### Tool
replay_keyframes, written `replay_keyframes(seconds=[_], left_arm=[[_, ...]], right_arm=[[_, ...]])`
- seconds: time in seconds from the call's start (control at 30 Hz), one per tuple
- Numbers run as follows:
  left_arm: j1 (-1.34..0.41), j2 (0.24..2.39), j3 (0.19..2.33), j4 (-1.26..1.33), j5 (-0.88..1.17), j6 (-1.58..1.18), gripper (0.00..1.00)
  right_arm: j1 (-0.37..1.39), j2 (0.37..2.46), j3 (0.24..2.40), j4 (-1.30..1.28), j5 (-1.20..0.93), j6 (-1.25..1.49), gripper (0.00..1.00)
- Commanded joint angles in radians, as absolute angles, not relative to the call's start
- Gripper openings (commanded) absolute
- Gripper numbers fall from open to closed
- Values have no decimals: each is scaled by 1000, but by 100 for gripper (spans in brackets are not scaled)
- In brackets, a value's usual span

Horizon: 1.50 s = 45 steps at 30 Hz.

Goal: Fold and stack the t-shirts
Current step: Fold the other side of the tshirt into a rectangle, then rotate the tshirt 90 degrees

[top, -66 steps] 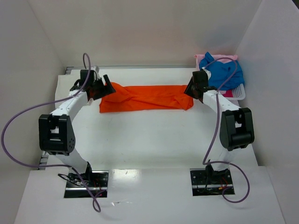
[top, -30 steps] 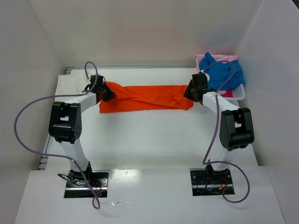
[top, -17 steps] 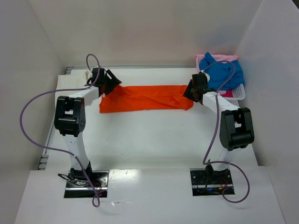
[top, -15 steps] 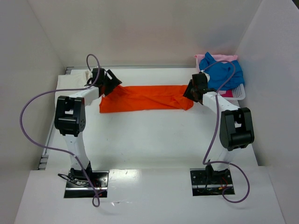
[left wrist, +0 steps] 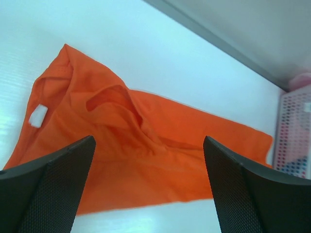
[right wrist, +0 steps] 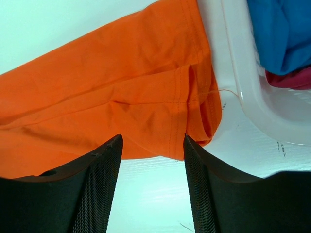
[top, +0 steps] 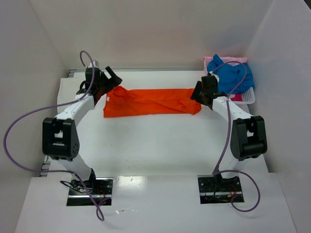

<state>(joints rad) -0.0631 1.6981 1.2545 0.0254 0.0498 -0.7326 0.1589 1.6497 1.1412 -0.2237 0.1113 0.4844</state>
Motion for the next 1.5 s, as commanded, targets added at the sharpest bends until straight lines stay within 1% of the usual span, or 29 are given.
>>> replay_keyframes(seconds=[0.0,0.03,0.13,0.27,0.33,0.47,0.7,0.8,0.93,1.2,1.4,1.47], left_arm=[[-58,1575,1147,8,55,-730,99],[-70,1544,1122,8,55,-756,99],[-96,1513,1035,8,16,-810,99],[-115,1538,1009,-16,-74,-976,99],[-117,1549,1009,-29,-115,-1042,99],[-126,1609,1027,-38,-159,-1200,99],[-178,1690,1072,-6,-160,-1279,99],[-213,1690,1064,-6,-209,-1299,98],[-227,1718,1045,-12,-243,-1316,98],[-227,1784,1074,-18,-261,-1325,98],[-227,1801,1087,-18,-261,-1335,98],[-227,1801,1094,-18,-264,-1335,98]], right_arm=[[153,1590,1156,-162,62,430,59],[153,1589,1167,-161,40,420,59],[153,1643,1227,-160,0,351,55],[186,1727,1330,-172,2,275,54],[187,1773,1362,-172,14,265,61],[187,1869,1458,-188,14,209,64],[187,2018,1551,-207,-7,196,64],[187,2067,1579,-226,-12,196,65],[196,2093,1585,-230,-12,206,66],[196,2123,1585,-243,19,206,66],[206,2160,1597,-279,35,206,56],[206,2171,1607,-290,39,206,49]])
